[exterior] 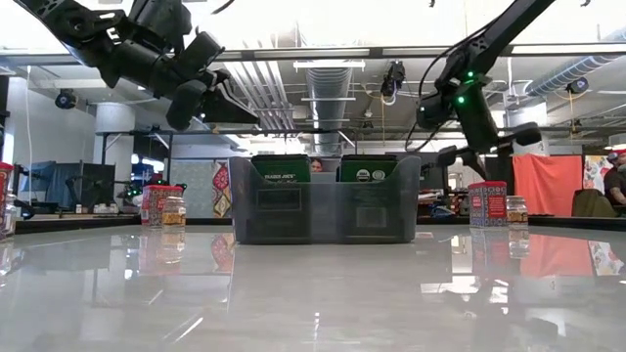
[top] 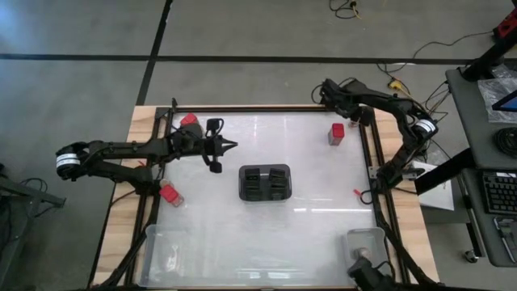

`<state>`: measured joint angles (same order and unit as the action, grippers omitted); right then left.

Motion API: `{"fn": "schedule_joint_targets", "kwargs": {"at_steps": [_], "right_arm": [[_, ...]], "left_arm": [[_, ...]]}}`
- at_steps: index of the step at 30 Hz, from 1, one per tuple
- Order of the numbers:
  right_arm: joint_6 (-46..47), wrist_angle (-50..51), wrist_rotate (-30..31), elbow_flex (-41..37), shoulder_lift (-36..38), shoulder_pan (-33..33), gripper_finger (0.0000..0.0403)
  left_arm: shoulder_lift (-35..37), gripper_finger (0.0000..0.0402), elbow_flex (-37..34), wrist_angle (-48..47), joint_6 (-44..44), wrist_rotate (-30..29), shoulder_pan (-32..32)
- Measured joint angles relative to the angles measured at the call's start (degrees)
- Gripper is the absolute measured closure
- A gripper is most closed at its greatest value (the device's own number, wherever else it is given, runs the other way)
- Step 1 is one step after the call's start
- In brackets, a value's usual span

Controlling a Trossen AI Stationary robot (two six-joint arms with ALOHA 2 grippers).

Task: Sort spices by type
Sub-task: Put the brown seasoning bottle into the gray bin

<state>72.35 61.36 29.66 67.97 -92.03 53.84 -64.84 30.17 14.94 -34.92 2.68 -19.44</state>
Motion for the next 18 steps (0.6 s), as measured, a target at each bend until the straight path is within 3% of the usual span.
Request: {"fn": "schedule_joint_targets", "kwargs": {"at_steps": [9, 12, 18], "right_arm": [[10.4, 1.0, 2.6, -5.0, 0.6, 0.9, 0.0385], [9.3, -4.0, 3.2, -7.0, 0.6, 1.5, 0.0390], [10.6, -4.5, 7.4, -7.8, 0.8, 1.8, 0.0390]], "left_arm": [[0.0, 0.0400, 0.0, -2.1, -0.2, 0.0, -0.2], [0.0, 0.0400, 0.0, -1.9, -0.4, 0.0, -0.2], [0.0, 0.0400, 0.0, -1.8, -0.4, 0.0, -0.2]]}}
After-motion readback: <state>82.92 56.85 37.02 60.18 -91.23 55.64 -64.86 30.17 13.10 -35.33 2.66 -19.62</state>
